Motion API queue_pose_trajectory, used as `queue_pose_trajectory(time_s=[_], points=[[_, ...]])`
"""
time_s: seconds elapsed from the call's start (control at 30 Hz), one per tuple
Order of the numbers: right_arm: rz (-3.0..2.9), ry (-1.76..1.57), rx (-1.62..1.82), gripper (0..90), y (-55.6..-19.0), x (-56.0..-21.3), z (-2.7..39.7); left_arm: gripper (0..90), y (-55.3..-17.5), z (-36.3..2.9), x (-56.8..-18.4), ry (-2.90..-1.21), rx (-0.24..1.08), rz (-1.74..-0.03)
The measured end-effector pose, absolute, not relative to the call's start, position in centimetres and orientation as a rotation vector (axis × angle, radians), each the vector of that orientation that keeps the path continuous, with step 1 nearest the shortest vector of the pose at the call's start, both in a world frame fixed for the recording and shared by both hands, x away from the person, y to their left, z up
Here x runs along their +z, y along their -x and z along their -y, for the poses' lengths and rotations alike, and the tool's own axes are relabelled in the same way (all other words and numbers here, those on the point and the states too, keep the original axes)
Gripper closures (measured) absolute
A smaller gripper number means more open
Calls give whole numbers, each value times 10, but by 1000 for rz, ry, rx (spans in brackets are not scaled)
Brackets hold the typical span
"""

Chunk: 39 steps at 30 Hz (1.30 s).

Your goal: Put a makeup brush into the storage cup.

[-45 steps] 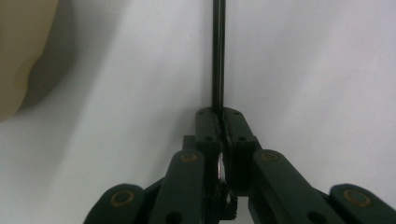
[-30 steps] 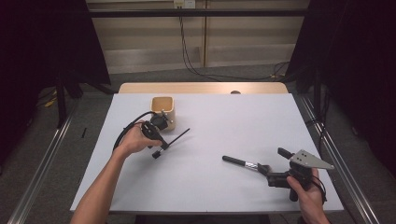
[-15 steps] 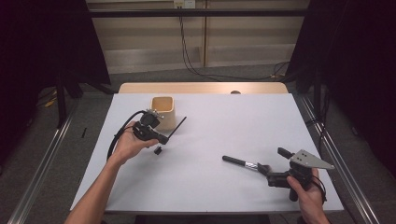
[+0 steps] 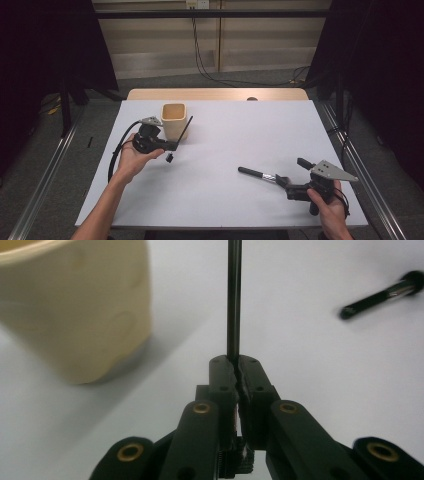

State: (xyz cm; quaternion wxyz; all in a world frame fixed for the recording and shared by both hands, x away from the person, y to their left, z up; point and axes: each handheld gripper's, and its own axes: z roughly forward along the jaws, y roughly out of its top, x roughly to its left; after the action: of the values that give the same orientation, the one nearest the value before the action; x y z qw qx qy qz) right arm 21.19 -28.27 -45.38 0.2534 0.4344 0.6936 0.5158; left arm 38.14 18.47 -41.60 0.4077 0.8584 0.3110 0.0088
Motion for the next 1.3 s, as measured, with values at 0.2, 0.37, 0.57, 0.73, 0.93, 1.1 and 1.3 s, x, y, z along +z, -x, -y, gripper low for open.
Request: queue_pose_trajectory(time_s=[0.2,0.37,0.57,0.73,0.93,1.1,1.3], points=[[-1899,-1154,1429,0,-211,-453,281,862,-367,-191,-414,-2095,34,-756],[-1893,-1160,1433,0,-211,-453,281,861,-353,-194,-415,-2039,65,-750],[-1888,-1159,1433,0,-211,-452,282,861,-338,-197,-415,-2020,61,-724],[-1879,-1169,1460,0,-211,-452,281,861,-327,-194,-417,-2030,47,-690],[-1873,-1162,1450,0,-212,-450,280,861,-317,-188,-419,-2034,25,-642],[-1868,-1146,1475,0,-214,-444,280,861,-311,-180,-421,-2032,-5,-619],[-1883,-1118,1507,0,-215,-438,277,861,-307,-173,-423,-2040,-32,-586]])
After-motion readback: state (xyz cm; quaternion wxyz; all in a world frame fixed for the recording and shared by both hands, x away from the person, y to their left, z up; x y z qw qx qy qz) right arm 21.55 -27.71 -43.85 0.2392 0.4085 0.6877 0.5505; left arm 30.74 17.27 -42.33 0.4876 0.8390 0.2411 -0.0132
